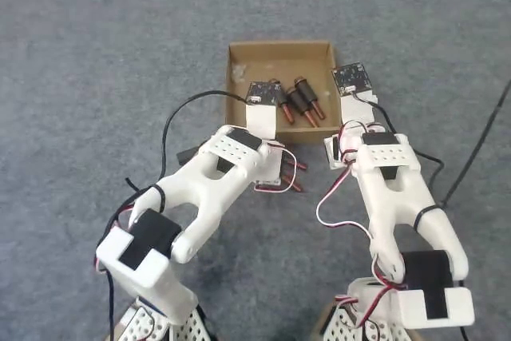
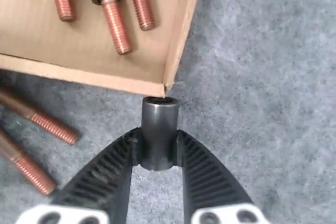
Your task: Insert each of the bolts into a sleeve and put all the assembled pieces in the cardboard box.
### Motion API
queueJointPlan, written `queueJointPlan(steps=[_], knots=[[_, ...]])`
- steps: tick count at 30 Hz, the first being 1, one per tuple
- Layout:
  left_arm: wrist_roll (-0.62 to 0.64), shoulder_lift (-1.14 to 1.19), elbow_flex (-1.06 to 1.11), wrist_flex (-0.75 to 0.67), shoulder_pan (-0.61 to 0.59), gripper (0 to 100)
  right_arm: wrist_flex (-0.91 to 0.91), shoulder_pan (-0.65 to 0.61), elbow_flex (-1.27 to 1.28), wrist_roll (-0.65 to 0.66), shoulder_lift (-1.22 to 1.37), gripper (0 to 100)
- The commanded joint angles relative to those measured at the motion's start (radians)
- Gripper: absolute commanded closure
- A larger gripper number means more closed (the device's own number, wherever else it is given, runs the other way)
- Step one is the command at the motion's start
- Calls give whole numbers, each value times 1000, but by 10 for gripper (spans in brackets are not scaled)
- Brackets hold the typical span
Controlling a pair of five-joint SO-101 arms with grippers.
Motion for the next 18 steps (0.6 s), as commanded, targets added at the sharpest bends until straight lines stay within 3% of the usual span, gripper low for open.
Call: queueJointPlan(steps=[1,8,15,18], knots=[[11,-21,-70,-41,-17,986,-28,5,-66,-9,-59,992],[-81,-245,107,-146,-9,977,-30,5,-66,-9,-59,992],[-75,-353,232,-198,35,756,-30,5,-66,-9,-58,992],[-74,-311,225,-198,60,765,-30,5,-66,-9,-58,992]])
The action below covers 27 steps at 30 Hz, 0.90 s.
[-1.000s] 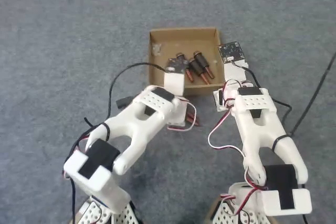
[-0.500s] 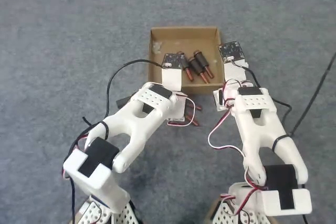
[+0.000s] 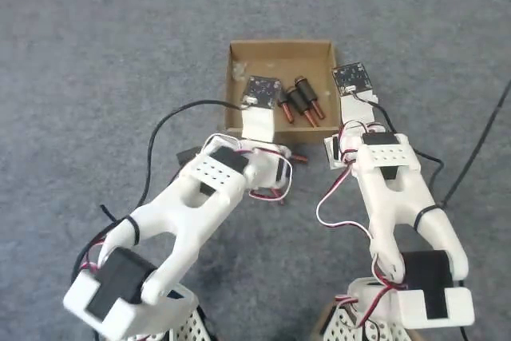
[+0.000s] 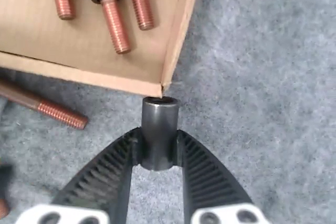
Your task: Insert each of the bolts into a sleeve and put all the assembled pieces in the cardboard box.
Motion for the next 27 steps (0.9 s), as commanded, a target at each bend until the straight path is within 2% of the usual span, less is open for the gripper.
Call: queueJointPlan(steps=[1,4,11,23,27], knots=[[-3,-2,-25,-20,20,774,-28,5,-66,-9,-58,992],[-3,60,-74,15,11,789,-28,5,-66,-9,-58,992],[-5,61,-183,219,-44,775,-42,7,-66,-9,-58,992],[-5,29,-87,212,-58,775,-47,-4,-61,-8,-56,992],[-3,126,-131,215,-58,776,-47,-4,-61,-8,-56,992]])
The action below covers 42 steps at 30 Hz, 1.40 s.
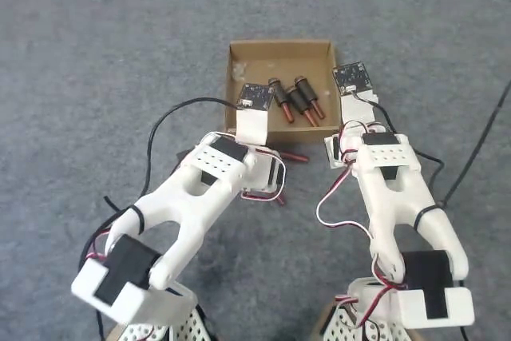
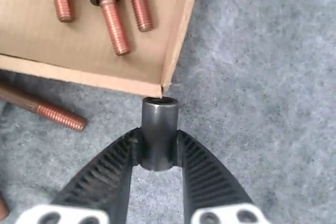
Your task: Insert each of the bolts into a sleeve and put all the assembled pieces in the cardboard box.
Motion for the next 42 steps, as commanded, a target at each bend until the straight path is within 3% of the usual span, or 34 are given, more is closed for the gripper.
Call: queueJointPlan(steps=[1,8,14,16,24,29,35,42], knots=[[-2,60,-87,32,-5,776,-36,-4,-61,-8,-56,992],[-2,265,-300,180,-6,782,-36,-4,-61,-8,-56,992],[-9,308,-346,192,-5,945,-38,-4,-61,-8,-56,992],[-17,308,-346,192,-8,953,-38,-4,-61,-8,-56,992],[-219,296,-352,284,-20,956,-38,-1,-61,-6,-56,992],[-336,189,-318,304,-127,956,-38,-4,-60,11,-56,992],[-328,104,-216,126,-261,954,-38,-5,-60,11,-56,992],[-115,106,-160,74,-158,956,-38,-15,-60,12,-53,992]])
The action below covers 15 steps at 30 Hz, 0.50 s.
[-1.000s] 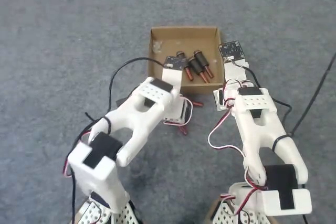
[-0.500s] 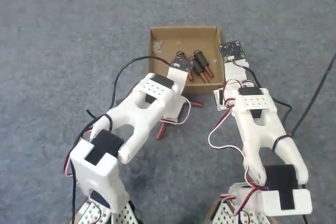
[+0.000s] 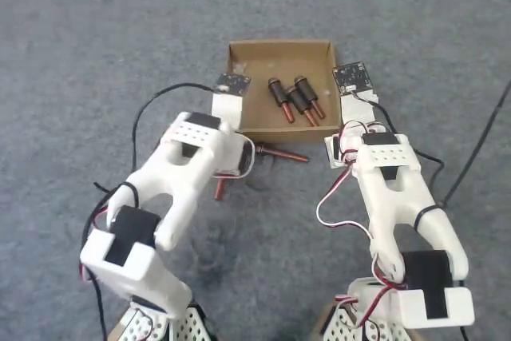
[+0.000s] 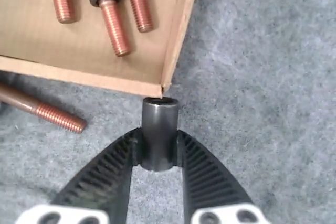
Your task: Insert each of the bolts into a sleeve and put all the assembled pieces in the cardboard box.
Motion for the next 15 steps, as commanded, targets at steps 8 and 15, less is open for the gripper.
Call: queueJointPlan(steps=[8,15], knots=[[236,-72,12,-92,37,957,-31,-18,-66,12,-27,992],[233,-81,13,-207,-25,990,-30,-41,-61,12,-28,992]])
